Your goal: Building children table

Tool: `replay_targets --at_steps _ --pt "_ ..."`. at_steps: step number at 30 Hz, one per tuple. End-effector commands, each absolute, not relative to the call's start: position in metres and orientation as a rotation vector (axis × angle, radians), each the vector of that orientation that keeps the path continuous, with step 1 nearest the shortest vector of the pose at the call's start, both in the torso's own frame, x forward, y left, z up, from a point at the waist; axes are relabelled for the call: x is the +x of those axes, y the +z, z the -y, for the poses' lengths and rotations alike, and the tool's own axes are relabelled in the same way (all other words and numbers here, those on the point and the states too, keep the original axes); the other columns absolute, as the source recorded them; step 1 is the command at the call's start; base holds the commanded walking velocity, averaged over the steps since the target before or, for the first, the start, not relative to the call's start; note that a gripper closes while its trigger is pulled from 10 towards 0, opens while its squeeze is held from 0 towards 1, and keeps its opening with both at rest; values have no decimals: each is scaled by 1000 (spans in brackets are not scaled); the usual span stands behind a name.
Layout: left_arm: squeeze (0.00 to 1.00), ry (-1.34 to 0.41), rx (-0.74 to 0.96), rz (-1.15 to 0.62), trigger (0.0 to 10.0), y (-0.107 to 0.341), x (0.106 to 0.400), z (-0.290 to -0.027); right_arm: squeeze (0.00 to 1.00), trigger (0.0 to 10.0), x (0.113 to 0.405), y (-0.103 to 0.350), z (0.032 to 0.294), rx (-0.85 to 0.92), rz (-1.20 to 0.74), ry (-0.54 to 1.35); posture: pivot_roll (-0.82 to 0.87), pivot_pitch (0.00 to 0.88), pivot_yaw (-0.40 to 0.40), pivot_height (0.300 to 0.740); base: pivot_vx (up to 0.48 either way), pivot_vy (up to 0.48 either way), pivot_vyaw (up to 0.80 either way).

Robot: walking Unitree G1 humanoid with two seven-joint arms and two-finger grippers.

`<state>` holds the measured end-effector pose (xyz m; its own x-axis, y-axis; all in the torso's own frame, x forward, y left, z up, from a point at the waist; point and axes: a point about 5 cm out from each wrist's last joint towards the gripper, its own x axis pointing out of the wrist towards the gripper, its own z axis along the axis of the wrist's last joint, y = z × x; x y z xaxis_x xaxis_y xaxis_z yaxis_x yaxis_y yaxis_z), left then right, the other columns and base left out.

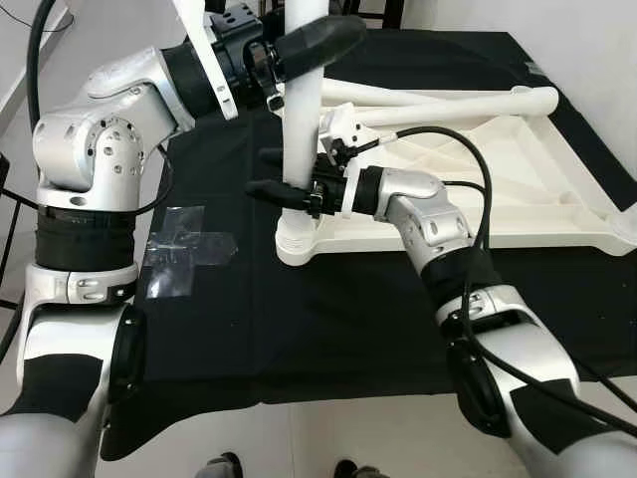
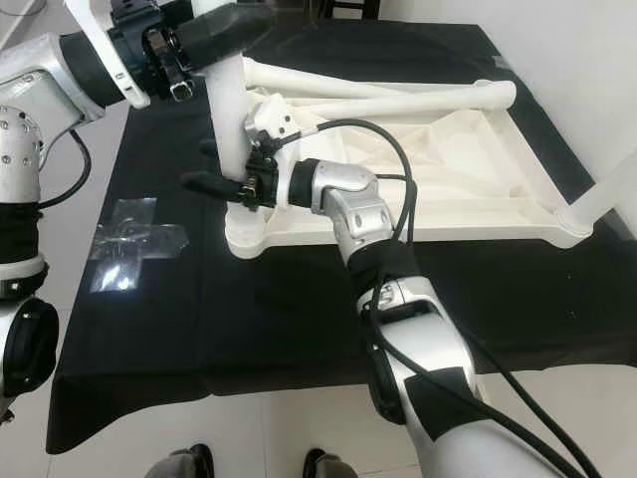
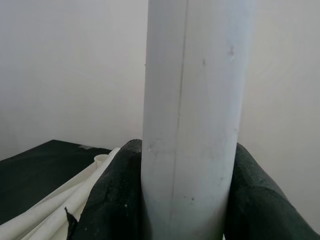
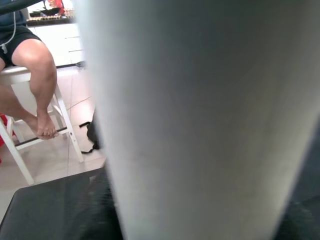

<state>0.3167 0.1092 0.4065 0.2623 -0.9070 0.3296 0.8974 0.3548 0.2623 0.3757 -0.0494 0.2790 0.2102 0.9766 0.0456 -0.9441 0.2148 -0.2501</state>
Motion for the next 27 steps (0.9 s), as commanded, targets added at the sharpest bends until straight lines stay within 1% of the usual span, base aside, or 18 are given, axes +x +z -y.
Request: replay_targets --at_steps 1,10,11,14,15,16,18,19,20,21,22,23,25,27 --pt "0 -1316 14 378 0 394 316 -90 0 0 367 274 26 -216 187 1479 164 242 -75 740 0 0 0" --pt "0 -1323 31 378 0 392 316 -89 0 0 369 270 27 -200 202 1440 163 242 -73 740 0 0 0" --pt "1000 -1298 45 379 10000 392 317 -89 0 0 372 265 30 -187 198 1371 160 243 -72 740 0 0 0" --pt "1000 -1294 62 383 10000 392 317 -89 0 0 375 260 31 -182 193 1317 160 243 -72 740 0 0 0" --pt "0 -1282 53 389 10000 394 316 -92 0 0 375 247 33 -193 134 1224 158 248 -88 740 0 0 0" --pt "0 -1282 53 389 10000 394 316 -92 0 0 375 247 33 -193 134 1224 158 248 -88 740 0 0 0" --pt "0 -1268 43 397 10000 397 315 -96 0 0 375 230 35 -215 67 1105 158 248 -88 740 0 0 0" --pt "0 -1268 43 397 10000 397 315 -96 0 0 375 230 35 -215 67 1105 158 248 -88 740 0 0 0" --pt "0 -1225 40 388 10000 398 316 -105 0 0 336 190 15 -149 1 851 181 281 -91 740 0 0 0" --pt "0 -1214 41 381 10000 397 317 -109 0 0 320 181 12 -102 -29 742 169 282 -87 740 0 0 0" --pt "0 -1208 46 374 10000 395 317 -110 0 0 314 174 12 -52 -69 650 161 254 -82 740 0 0 0" --pt "0 -1206 47 371 10000 394 317 -110 0 0 316 171 11 -33 -89 621 161 254 -82 740 0 0 0" --pt "0 -1216 45 372 10000 394 317 -106 0 0 324 180 8 -15 -70 610 168 262 -78 740 0 0 0" --pt "0 -1216 45 372 10000 394 317 -106 0 0 324 180 8 -15 -70 610 168 262 -78 740 0 0 0"
